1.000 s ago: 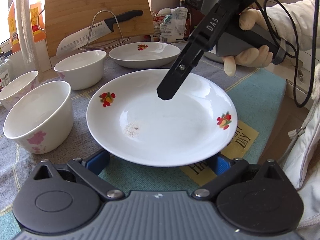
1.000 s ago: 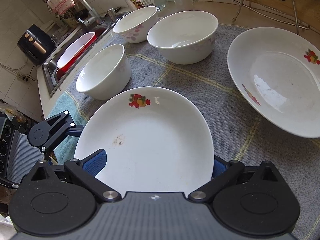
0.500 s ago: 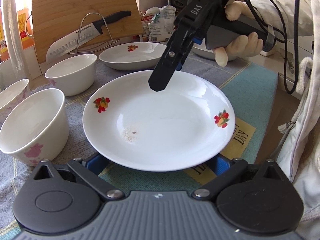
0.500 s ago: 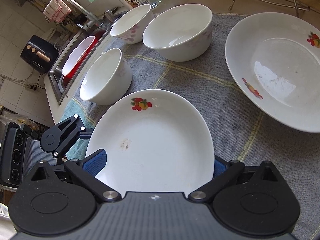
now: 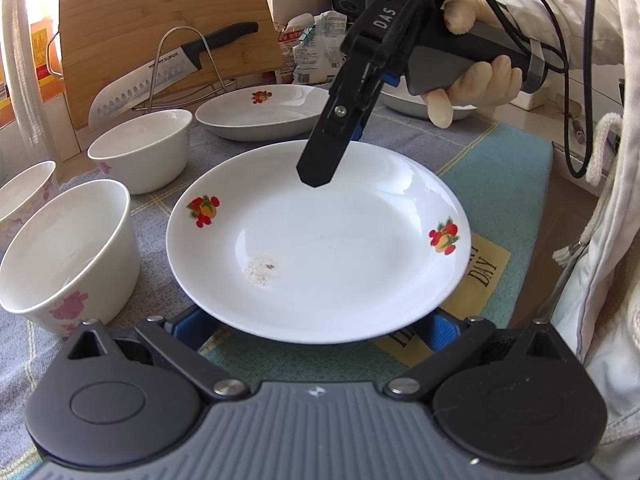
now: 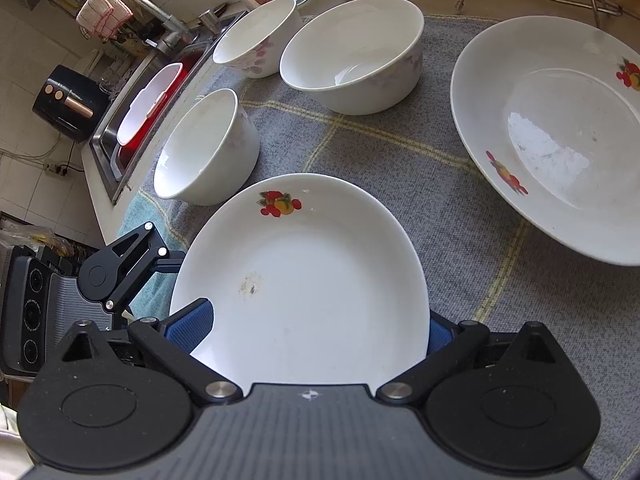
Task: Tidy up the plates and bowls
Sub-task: 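Lift the fruit-decorated plate with the right gripper and carry it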
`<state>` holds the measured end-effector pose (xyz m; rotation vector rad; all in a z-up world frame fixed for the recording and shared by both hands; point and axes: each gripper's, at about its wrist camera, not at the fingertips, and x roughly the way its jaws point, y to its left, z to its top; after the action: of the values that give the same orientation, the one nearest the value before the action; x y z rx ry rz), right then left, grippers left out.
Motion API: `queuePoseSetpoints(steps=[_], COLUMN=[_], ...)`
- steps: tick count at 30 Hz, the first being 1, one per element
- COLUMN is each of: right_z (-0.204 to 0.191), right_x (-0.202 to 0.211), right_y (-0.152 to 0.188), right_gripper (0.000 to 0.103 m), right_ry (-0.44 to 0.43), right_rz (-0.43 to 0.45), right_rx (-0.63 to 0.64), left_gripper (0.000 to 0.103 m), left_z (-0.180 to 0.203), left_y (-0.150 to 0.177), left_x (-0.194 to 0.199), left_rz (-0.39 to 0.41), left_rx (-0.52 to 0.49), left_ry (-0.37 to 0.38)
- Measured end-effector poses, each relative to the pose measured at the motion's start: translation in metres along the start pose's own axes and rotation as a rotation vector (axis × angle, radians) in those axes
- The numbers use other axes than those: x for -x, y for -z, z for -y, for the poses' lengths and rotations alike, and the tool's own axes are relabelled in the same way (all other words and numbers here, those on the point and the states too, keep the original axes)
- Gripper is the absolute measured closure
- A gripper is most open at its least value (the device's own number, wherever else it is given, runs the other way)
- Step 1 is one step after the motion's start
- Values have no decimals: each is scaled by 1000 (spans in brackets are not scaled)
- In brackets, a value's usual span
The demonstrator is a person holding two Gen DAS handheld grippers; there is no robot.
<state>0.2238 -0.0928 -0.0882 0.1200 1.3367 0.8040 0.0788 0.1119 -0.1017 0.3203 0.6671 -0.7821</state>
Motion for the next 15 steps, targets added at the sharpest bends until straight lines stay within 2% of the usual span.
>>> queuePoseSetpoints(steps=[15], right_z=[-4], right_x=[2], right_y=[0], right_gripper=[0], right_ry=[5], right_rz=[3], right_rx=[17], left_gripper=[2], left_z=[1], left_y=[-2], left_x=[4], left_rz=[3], left_rx=[-12], left_ry=[-6])
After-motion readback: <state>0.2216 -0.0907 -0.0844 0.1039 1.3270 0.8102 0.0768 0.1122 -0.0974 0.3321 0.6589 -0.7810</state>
